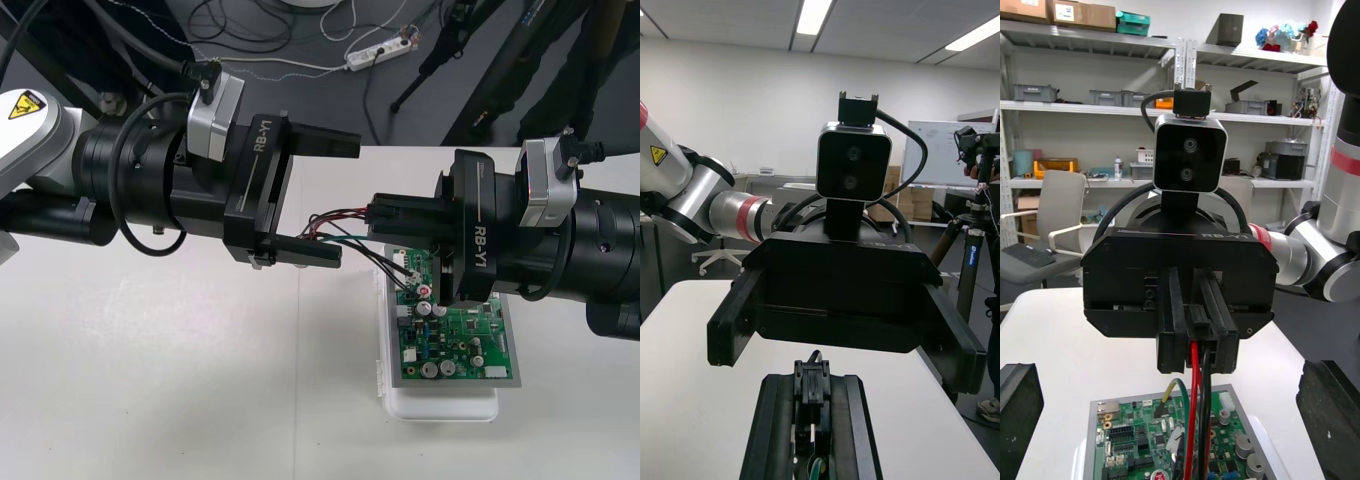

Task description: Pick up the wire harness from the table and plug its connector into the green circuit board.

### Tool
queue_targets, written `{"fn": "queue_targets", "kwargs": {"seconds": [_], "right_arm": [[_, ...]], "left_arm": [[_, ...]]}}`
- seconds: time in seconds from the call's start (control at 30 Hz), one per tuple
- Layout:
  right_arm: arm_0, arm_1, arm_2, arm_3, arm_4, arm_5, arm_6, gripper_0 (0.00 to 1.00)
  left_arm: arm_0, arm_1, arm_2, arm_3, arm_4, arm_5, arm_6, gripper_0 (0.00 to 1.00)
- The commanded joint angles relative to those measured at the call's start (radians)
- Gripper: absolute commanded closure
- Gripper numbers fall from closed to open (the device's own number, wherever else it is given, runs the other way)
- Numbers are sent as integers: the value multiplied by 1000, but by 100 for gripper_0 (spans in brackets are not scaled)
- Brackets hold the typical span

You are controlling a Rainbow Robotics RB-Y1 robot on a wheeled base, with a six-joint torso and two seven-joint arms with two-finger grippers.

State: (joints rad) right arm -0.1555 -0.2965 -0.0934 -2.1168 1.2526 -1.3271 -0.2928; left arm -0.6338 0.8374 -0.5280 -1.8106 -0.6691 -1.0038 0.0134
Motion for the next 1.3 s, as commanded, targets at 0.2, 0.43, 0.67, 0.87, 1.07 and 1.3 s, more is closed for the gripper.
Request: {"fn": "queue_targets", "kwargs": {"seconds": [0.2, 0.43, 0.67, 0.87, 1.07, 1.3], "right_arm": [[8, 16, 12, -37, -9, 9, 44, 100], [10, 16, 12, -37, -9, 9, 44, 100], [10, 17, 12, -37, -10, 9, 44, 100], [10, 17, 12, -37, -10, 9, 43, 99], [8, 17, 12, -37, -12, 9, 43, 99], [10, 16, 11, -37, -16, 9, 40, 99]], "left_arm": [[-53, -15, -12, -21, -26, 47, 49, 0], [-53, -26, -12, -21, -30, 47, 60, 0], [-55, -40, -12, -21, -32, 47, 65, 0], [-58, -40, -10, -21, -43, 47, 68, 0], [-60, -40, -12, -21, -46, 47, 71, 0], [-60, -41, -12, -21, -46, 47, 72, 51]]}}
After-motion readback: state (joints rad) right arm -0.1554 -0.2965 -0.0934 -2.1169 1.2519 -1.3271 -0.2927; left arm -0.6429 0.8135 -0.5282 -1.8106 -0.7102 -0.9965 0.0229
